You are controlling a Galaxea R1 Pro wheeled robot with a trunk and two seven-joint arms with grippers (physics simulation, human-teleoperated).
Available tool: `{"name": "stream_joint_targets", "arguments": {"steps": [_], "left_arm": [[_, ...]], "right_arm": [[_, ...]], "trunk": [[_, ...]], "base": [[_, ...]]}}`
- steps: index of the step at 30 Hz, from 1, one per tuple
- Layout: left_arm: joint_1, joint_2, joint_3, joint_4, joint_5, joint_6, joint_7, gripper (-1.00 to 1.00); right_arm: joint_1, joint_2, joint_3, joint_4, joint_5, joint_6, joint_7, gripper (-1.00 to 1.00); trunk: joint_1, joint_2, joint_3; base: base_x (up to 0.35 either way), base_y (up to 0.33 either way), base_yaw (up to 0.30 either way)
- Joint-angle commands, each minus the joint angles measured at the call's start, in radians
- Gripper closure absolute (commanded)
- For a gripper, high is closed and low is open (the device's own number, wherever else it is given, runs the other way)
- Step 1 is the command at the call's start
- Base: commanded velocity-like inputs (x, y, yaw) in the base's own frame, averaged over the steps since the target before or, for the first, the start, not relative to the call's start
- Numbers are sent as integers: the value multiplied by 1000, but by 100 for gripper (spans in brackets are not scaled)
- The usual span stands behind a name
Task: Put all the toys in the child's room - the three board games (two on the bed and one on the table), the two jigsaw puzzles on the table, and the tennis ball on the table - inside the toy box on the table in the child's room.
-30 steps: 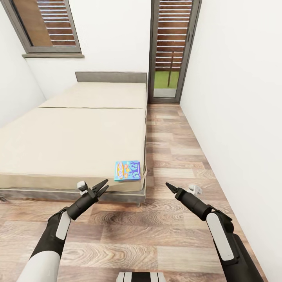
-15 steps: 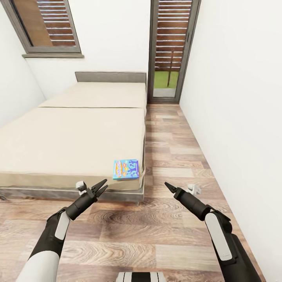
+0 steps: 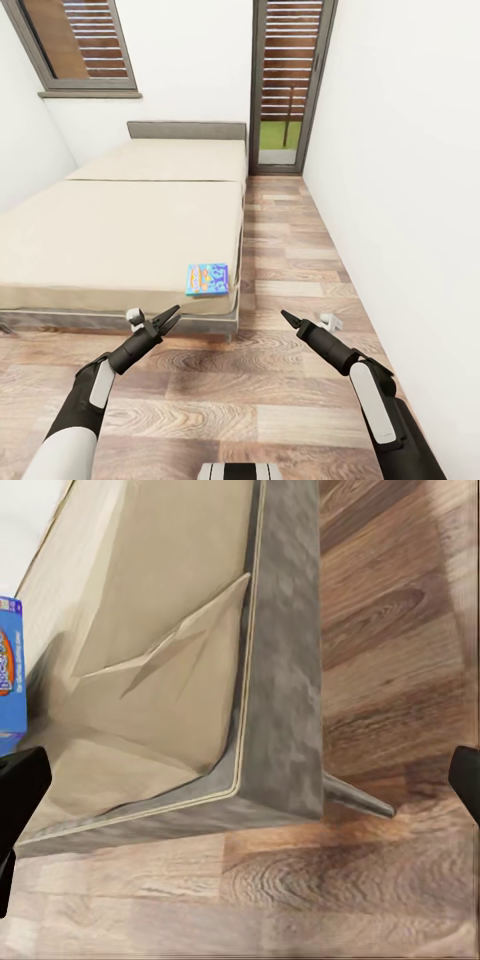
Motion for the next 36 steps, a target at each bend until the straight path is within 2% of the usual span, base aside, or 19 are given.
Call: {"name": "stream_joint_targets", "arguments": {"steps": [1, 18, 36], "left_arm": [[-1, -1, 3, -1, 0, 9, -3, -100], [-1, 0, 3, -1, 0, 9, -3, -100], [-1, 0, 3, -2, 0, 9, -4, -100]], "right_arm": [[-1, 1, -3, 0, -3, 7, 3, -100], [-1, 1, -3, 0, -3, 7, 3, -100], [-1, 3, -2, 0, -3, 6, 4, -100]], "trunk": [[0, 0, -1], [0, 0, -1], [0, 0, -1]], "base": [[-78, -67, 0], [-12, -63, 0], [64, -2, 0]]}}
